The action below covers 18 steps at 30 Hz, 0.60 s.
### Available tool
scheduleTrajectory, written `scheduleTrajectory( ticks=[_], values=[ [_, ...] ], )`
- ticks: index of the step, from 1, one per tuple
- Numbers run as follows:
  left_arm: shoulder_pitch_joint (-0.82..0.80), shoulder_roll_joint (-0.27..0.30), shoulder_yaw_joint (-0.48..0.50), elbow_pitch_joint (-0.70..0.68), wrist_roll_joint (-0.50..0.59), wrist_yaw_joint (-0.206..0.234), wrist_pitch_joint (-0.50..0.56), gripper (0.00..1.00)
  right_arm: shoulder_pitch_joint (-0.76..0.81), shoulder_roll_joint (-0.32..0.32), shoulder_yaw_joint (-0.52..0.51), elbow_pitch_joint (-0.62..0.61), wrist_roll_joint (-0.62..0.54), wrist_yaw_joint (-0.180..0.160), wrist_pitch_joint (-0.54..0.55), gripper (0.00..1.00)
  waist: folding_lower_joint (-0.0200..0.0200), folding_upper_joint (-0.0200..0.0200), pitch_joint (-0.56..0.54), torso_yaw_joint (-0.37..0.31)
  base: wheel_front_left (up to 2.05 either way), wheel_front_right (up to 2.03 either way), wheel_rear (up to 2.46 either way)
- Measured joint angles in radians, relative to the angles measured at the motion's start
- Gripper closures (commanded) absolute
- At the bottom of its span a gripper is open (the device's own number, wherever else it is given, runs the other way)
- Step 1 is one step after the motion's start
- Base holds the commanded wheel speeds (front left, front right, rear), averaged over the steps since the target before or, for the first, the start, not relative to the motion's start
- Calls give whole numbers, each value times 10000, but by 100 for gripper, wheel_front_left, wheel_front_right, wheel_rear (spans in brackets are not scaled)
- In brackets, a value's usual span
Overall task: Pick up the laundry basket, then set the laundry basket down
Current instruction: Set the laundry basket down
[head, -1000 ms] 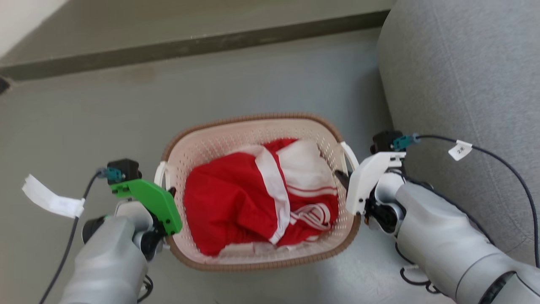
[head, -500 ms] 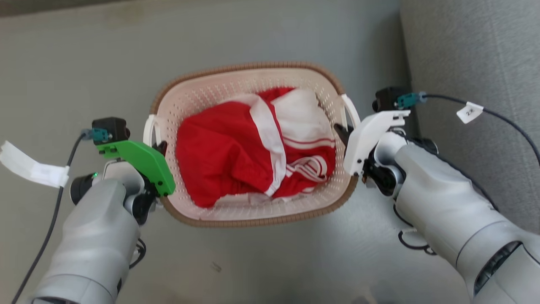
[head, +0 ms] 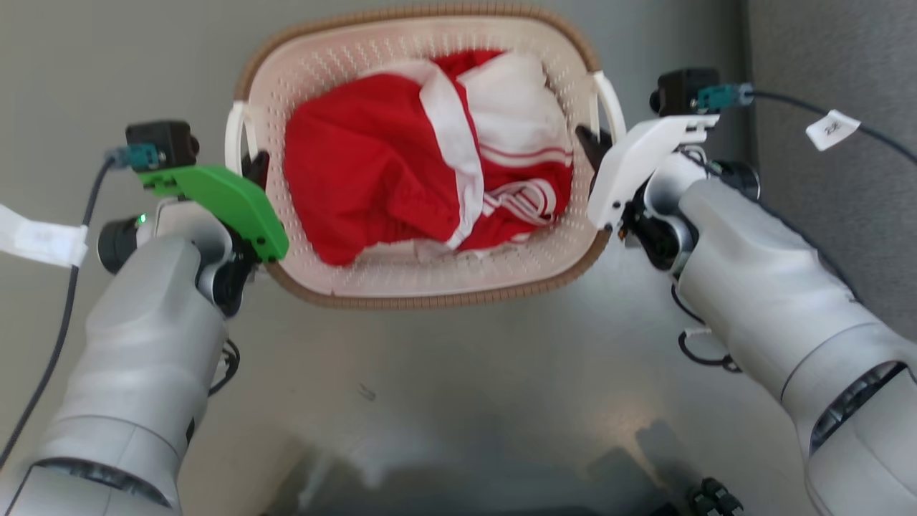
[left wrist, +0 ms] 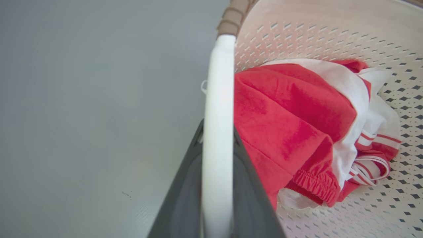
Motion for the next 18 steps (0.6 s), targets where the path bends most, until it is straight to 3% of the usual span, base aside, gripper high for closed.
scheduleTrajectory(
  ticks=[18],
  values=[
    [-1076,15,-109,-259,174,15,-779,100,-1227,-50,-71,280,-247,-125,-579,100,-1,0,2114,414,0,0,0]
  ],
)
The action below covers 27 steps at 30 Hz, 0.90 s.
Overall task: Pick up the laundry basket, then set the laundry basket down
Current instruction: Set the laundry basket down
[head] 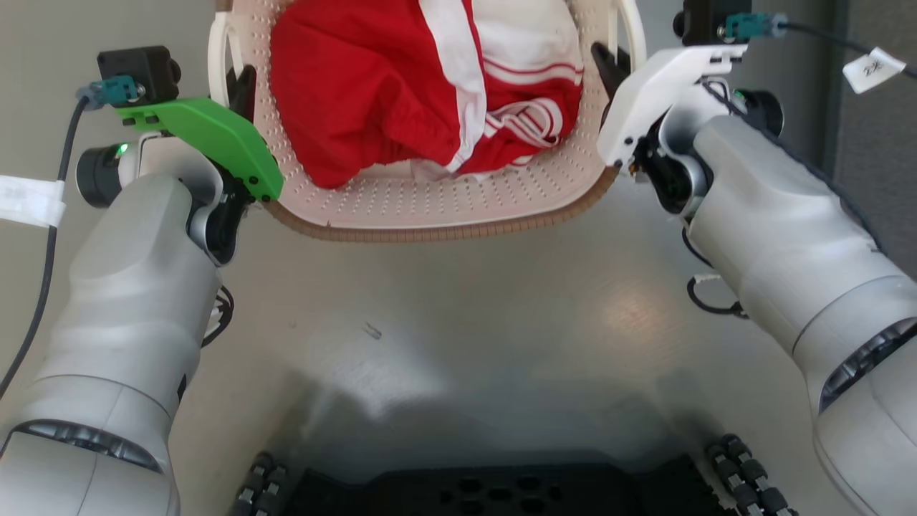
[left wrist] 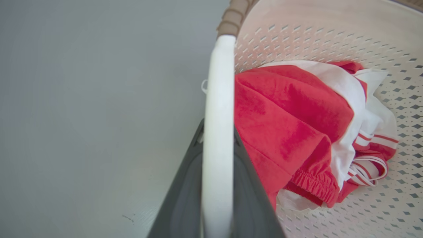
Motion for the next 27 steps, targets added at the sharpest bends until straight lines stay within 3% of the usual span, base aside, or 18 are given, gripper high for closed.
scheduleTrajectory(
  ticks=[11,27],
  values=[
    [-203,44,-123,-15,0,0,-420,100,-262,10,65,61,-44,-23,-543,100,0,0,749,134,0,0,0],
    [-369,40,-291,65,0,0,-606,100,-288,25,44,88,-88,-107,-938,100,0,0,903,47,0,0,0]
  ],
)
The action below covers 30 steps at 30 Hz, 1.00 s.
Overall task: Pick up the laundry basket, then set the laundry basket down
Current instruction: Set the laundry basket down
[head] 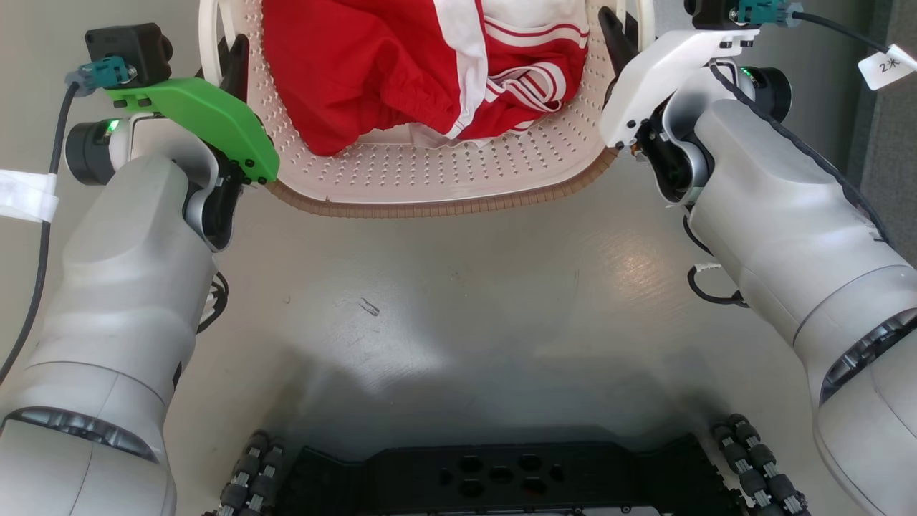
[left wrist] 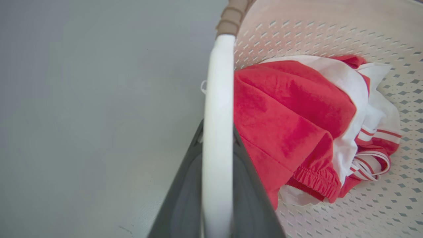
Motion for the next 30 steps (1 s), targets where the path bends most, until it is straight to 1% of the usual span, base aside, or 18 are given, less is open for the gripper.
scheduleTrajectory(
  ticks=[8,11,12,13,14,15,16,27,30],
  values=[
    [-40,2,-96,40,0,0,-17,100,1,4,27,-17,36,-31,-75,100,0,0,15,-5,0,0,0],
    [-43,0,-144,56,0,0,-90,99,1,2,73,-35,102,-98,-86,100,0,0,11,-2,0,0,0],
    [-45,0,-157,67,0,0,-98,72,1,2,86,-38,104,-100,-86,100,0,0,8,0,0,0,0],
    [-48,0,-171,79,-2,0,-98,55,1,0,96,-38,105,-102,-86,100,0,0,3,2,0,0,0],
    [-71,0,-188,100,-2,0,-100,7,2,4,111,-46,119,-113,-94,76,0,0,-11,5,0,0,0],
    [-85,0,-194,111,-2,0,-100,0,2,6,113,-48,121,-132,-121,36,0,0,-18,6,0,0,0],
    [-100,0,-201,138,-2,0,-102,0,1,4,113,-71,140,-155,-130,0,0,0,-27,6,0,0,0],
    [-169,-2,-245,393,-27,0,-178,0,0,71,115,-151,320,-205,-205,0,0,0,-129,4,0,0,0],
    [-169,-4,-247,447,-31,0,-184,0,1,73,136,-155,360,-276,-207,0,0,0,-165,5,0,0,0]
  ],
)
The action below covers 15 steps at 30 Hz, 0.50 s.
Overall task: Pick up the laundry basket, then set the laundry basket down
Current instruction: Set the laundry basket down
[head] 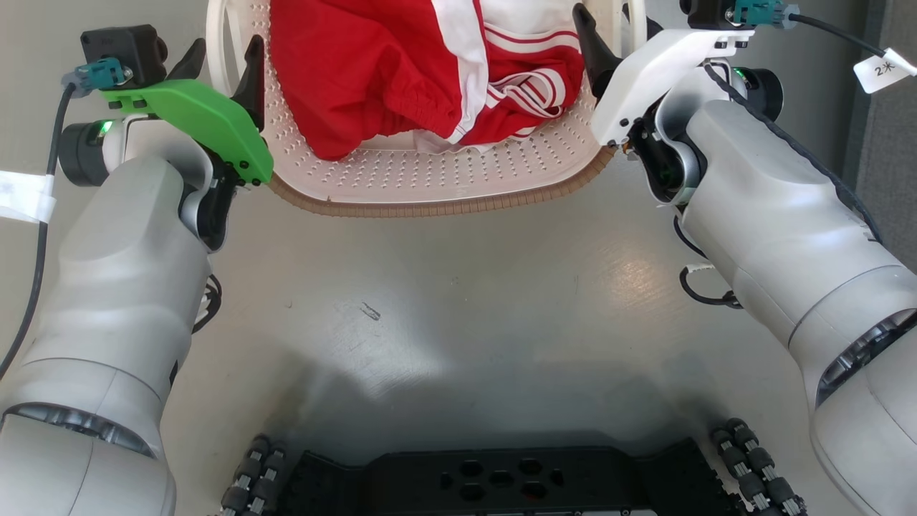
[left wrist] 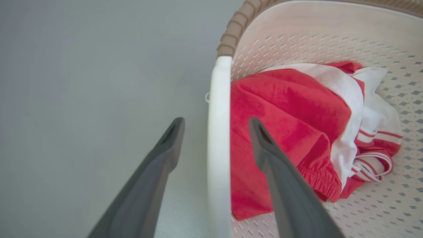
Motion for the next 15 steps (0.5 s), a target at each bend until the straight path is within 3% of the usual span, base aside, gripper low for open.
scheduleTrajectory(
  ticks=[15],
  values=[
    [88,0,-15,414,-167,0,-4,0,230,0,42,-15,372,-2,-86,0,0,0,-606,-76,0,0,0]
  ],
)
